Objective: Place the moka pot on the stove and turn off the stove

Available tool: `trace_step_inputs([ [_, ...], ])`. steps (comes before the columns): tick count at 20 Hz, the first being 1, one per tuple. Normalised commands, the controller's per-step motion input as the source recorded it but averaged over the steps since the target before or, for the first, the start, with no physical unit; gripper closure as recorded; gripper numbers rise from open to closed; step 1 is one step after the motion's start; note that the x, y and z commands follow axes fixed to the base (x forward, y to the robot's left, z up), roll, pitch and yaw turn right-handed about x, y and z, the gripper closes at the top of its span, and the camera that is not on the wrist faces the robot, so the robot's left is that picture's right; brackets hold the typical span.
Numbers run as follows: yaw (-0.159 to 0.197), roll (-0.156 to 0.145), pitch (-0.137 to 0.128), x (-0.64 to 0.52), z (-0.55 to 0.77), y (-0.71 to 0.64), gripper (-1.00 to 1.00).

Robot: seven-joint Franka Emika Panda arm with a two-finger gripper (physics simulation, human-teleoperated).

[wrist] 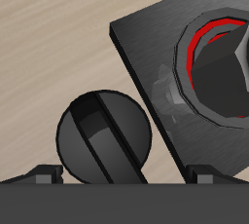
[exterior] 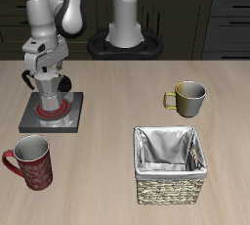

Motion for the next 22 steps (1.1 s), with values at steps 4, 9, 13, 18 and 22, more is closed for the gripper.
trace_step_inputs([
  [4,0.004,0.008,0.025,0.09,-0.15,0.01,-1.00],
  [9,-0.002,0.015,0.018,0.08,-0.12,0.11,-1.00],
  [13,-0.005,0.041,0.037,-0.06,-0.22,0.23,-1.00],
  [18,0.011,0.048,0.036,-0.08,-0.20,0.25,-1.00],
  [22,-0.031,0.024,0.026,-0.11,-0.13,0.16,-1.00],
])
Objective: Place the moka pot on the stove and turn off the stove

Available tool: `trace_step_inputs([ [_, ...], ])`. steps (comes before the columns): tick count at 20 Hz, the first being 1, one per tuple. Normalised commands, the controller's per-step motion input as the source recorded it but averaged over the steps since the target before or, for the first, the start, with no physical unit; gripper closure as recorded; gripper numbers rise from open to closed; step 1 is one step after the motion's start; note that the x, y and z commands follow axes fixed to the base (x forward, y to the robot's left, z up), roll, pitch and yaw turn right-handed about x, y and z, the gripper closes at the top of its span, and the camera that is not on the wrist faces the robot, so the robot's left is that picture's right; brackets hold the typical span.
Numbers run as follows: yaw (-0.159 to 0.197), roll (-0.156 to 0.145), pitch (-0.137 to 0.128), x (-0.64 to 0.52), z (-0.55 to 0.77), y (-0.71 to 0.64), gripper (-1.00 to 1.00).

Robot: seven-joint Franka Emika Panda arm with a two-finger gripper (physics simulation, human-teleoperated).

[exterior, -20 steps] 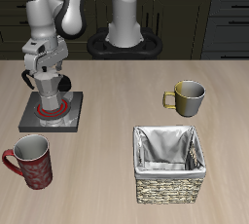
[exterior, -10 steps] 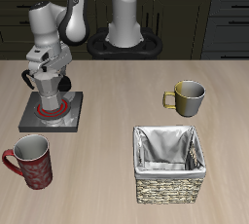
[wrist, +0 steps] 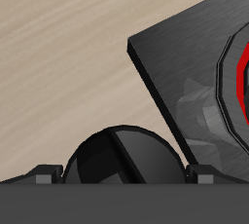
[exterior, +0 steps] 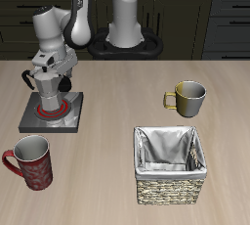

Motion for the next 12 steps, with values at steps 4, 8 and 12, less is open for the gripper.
trace_step_inputs([
  [4,-0.027,0.003,0.037,-0.09,-0.15,0.04,1.00],
  [8,-0.021,-0.024,0.000,-0.08,0.05,-0.12,1.00],
  [12,-0.002,-0.006,-0.005,-0.04,0.09,-0.01,1.00],
])
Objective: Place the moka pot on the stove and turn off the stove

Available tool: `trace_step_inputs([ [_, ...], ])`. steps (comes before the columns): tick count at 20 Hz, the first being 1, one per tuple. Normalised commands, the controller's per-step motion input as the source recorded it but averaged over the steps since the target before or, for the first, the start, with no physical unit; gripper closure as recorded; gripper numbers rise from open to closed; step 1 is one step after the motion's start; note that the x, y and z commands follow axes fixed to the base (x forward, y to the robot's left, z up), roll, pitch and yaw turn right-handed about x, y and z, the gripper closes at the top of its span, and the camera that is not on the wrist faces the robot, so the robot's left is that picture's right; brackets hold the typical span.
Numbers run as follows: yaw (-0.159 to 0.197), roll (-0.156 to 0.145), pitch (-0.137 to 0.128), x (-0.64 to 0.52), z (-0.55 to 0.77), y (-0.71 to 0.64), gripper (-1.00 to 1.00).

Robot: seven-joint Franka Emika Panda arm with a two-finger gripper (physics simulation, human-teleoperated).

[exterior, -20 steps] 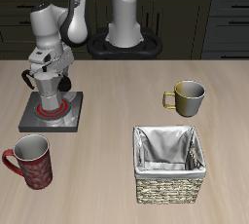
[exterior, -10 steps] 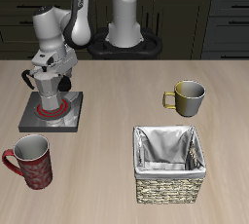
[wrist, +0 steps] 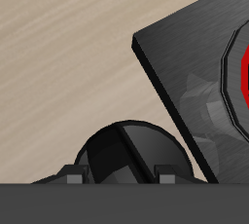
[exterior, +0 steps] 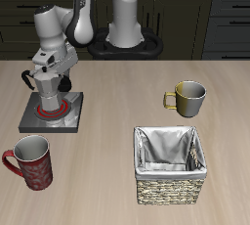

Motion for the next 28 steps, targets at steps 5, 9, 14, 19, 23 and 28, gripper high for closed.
trace_step_inputs([
  [5,-0.003,0.019,-0.003,0.00,0.12,0.10,1.00],
  [9,-0.036,-0.038,-0.016,0.03,0.13,-0.20,1.00],
  [14,-0.108,-0.074,0.003,0.09,0.02,-0.17,1.00],
  [19,-0.090,-0.038,0.006,0.03,0.00,-0.07,1.00],
  [23,-0.056,-0.034,-0.006,0.06,-0.01,-0.07,1.00],
  [28,-0.047,-0.031,-0.014,0.02,0.09,-0.05,1.00],
])
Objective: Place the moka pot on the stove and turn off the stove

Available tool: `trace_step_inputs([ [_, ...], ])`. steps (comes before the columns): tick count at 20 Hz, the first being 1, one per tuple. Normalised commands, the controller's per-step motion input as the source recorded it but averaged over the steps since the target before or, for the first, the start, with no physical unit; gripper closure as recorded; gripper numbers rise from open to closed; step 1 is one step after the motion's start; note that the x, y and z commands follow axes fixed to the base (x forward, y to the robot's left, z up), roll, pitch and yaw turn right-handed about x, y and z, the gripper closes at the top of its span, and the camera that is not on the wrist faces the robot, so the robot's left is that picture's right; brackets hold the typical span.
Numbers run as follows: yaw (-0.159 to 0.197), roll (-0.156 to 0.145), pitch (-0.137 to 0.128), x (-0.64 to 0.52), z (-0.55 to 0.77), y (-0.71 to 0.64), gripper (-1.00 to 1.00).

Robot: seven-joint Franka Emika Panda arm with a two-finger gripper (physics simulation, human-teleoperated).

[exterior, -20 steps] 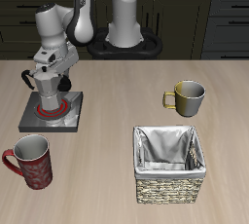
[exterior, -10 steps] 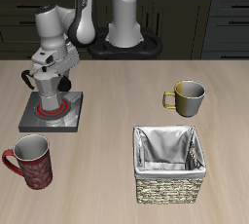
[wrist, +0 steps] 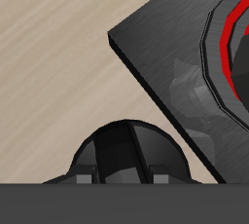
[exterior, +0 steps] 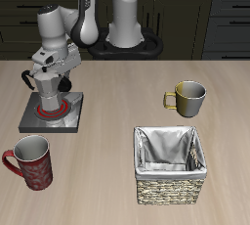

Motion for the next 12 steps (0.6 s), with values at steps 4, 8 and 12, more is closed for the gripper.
trace_step_inputs([
  [4,-0.079,-0.051,-0.029,0.03,0.13,-0.10,1.00],
  [8,-0.043,-0.029,-0.017,0.01,0.07,-0.09,1.00],
  [12,-0.056,-0.034,-0.018,0.00,0.05,-0.04,1.00],
])
